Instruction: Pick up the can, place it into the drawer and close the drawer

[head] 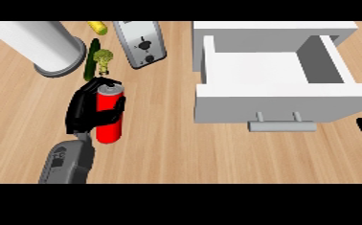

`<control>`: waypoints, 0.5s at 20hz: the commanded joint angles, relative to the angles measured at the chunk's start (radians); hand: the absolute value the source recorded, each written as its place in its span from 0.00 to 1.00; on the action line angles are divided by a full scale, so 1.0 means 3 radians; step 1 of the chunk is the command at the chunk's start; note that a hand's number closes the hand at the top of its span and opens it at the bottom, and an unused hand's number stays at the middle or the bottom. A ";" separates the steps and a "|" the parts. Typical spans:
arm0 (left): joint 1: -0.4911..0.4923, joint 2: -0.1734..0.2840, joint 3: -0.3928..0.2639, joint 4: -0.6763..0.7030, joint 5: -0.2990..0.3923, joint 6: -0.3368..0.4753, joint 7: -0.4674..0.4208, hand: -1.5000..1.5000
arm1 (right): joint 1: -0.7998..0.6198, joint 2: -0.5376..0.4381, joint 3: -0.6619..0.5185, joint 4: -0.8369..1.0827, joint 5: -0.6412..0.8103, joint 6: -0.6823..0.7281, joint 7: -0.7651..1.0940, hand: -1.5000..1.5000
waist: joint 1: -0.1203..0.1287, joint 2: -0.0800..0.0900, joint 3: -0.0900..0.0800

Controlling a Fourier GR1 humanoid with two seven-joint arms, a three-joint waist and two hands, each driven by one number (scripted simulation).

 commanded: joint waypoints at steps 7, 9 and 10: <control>-0.0369 -0.0066 -0.0731 -0.0792 -0.0078 0.0663 0.0718 1.00 | 0.0015 0.0012 0.0168 -0.0116 0.0121 -0.0166 0.0045 0.00 | -0.0006 -0.0005 0.0000; -0.0532 -0.0066 -0.0759 -0.0698 -0.0121 0.0691 0.0830 1.00 | -0.0213 -0.0100 -0.0092 -0.0024 -0.0038 -0.0081 0.0143 0.00 | -0.0004 0.0000 0.0000; -0.0665 -0.0066 -0.0831 -0.0723 -0.0054 0.0765 0.0997 1.00 | -0.0105 -0.0079 -0.0126 0.0087 -0.0069 0.0009 -0.0057 0.00 | -0.0013 -0.0001 0.0001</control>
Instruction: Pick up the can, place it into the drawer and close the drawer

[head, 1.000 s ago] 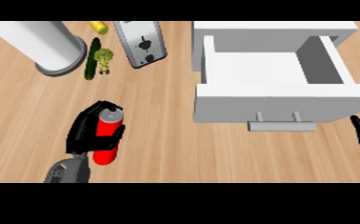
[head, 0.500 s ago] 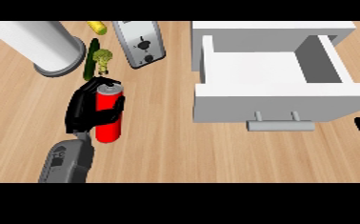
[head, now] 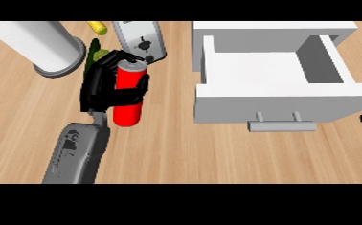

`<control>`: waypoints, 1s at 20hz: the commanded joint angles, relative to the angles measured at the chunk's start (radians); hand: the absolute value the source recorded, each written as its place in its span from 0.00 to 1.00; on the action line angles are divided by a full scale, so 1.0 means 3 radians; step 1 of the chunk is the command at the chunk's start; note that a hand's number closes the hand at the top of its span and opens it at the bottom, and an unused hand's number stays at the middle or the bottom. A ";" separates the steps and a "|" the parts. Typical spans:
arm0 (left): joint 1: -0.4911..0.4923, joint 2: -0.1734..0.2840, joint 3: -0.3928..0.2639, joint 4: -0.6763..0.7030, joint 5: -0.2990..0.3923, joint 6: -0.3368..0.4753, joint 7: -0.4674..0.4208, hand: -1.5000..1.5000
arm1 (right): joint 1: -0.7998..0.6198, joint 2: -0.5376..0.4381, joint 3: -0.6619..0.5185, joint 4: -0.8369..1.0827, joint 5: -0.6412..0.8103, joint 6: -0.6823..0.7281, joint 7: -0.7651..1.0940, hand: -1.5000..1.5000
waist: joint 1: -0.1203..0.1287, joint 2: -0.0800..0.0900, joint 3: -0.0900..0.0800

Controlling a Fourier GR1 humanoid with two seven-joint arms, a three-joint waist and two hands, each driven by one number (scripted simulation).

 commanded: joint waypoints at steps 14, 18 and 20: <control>-0.1756 -0.0013 -0.0680 0.0546 0.0066 0.0943 0.0897 1.00 | 0.0042 -0.0006 -0.0041 -0.0018 -0.0058 0.0043 -0.0017 0.00 | -0.0047 0.0011 0.0000; -0.1950 -0.0013 -0.0914 0.0489 0.0077 0.1236 0.1189 1.00 | 0.0058 -0.0011 -0.0023 -0.0198 -0.0062 0.0015 0.0200 0.00 | -0.0030 0.0000 0.0000; -0.2423 -0.0013 -0.0769 0.1192 0.0198 0.1273 0.0896 1.00 | -0.0077 -0.0040 -0.0007 -0.0064 0.0008 0.0011 0.0120 0.00 | -0.0080 0.0022 0.0001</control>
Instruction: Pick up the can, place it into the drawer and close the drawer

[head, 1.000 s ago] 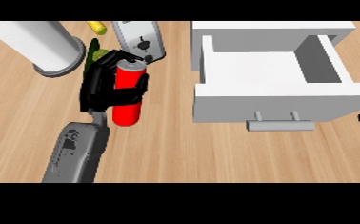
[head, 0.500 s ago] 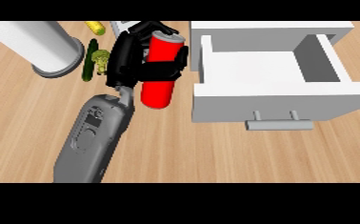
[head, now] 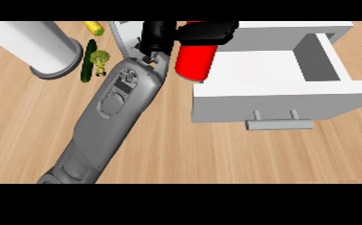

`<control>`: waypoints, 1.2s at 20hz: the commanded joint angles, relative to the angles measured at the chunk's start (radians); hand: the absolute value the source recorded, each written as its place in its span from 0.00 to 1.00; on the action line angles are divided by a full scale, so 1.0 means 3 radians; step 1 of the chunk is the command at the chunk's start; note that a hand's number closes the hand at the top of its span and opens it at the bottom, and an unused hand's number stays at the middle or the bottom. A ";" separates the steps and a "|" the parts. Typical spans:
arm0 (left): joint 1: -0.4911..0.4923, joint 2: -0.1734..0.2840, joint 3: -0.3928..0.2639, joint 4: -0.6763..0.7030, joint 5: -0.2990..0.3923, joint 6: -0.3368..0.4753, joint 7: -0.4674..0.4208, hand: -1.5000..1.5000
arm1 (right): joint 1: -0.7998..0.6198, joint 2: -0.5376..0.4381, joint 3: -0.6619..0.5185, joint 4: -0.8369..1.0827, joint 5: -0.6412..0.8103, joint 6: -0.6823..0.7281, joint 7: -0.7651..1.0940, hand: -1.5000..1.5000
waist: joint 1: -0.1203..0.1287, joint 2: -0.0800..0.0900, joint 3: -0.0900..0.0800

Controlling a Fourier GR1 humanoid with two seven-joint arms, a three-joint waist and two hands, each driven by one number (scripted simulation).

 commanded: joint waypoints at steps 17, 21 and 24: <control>-0.1477 0.0000 -0.0452 0.1681 0.0919 0.0500 -0.0268 1.00 | -0.0383 -0.0068 -0.0044 0.0348 0.0103 -0.0067 -0.0031 0.00 | -0.0099 0.0028 0.0004; -0.1758 0.0000 -0.0297 0.2167 0.0854 0.0375 -0.0374 1.00 | -0.0103 -0.0005 0.0009 0.0124 0.0048 0.0020 0.0019 0.00 | -0.0110 0.0029 0.0004; -0.1660 0.0000 -0.0373 0.2328 0.1052 0.0258 -0.0613 1.00 | -0.0436 0.0007 0.0086 0.0301 0.0224 -0.0122 -0.0013 0.00 | -0.0132 0.0057 0.0005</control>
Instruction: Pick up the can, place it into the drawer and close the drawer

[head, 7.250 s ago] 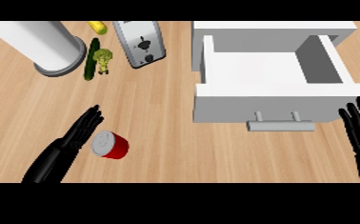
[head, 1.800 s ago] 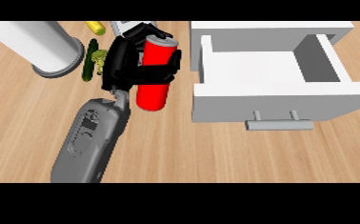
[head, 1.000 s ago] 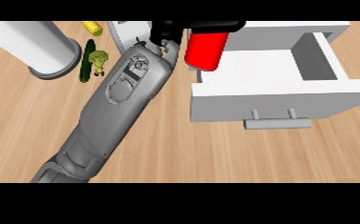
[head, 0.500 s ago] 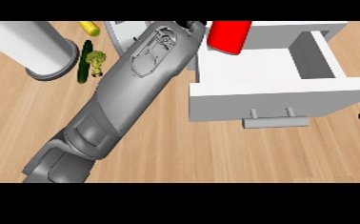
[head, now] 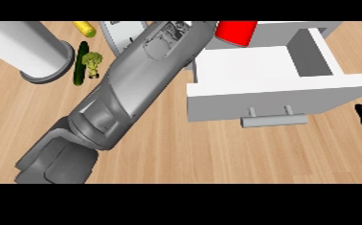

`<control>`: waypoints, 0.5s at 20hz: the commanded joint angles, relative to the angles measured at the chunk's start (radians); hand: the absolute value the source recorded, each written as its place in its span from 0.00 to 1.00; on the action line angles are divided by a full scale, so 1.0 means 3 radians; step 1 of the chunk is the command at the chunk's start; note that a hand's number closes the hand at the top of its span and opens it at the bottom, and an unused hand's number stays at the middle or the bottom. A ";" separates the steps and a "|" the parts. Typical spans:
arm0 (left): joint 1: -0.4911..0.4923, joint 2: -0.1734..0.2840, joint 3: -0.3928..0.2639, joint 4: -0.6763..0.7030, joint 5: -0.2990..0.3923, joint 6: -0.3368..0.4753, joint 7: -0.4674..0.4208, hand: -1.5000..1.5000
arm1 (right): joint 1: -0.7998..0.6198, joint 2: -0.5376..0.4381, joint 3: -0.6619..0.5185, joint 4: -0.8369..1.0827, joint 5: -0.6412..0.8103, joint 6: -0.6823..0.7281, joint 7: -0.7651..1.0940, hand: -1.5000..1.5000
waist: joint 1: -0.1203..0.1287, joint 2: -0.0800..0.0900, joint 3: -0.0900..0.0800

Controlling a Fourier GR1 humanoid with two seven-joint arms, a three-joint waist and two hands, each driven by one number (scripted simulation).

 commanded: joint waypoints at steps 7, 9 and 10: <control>-0.0040 0.0000 -0.0390 0.0435 0.0345 0.0168 -0.0348 1.00 | -0.0148 -0.0043 0.0003 0.0000 -0.0046 -0.0021 0.0151 0.00 | -0.0106 0.0027 0.0002; -0.0068 0.0000 -0.0410 0.0489 0.0407 0.0210 -0.0359 1.00 | -0.0125 -0.0048 0.0006 0.0116 0.0040 0.0032 -0.0064 0.00 | -0.0101 0.0028 0.0004; -0.0028 0.0000 -0.0449 0.0503 0.0405 0.0220 -0.0464 1.00 | -0.0226 -0.0082 0.0002 0.0086 -0.0002 -0.0007 0.0095 0.00 | -0.0100 0.0032 0.0002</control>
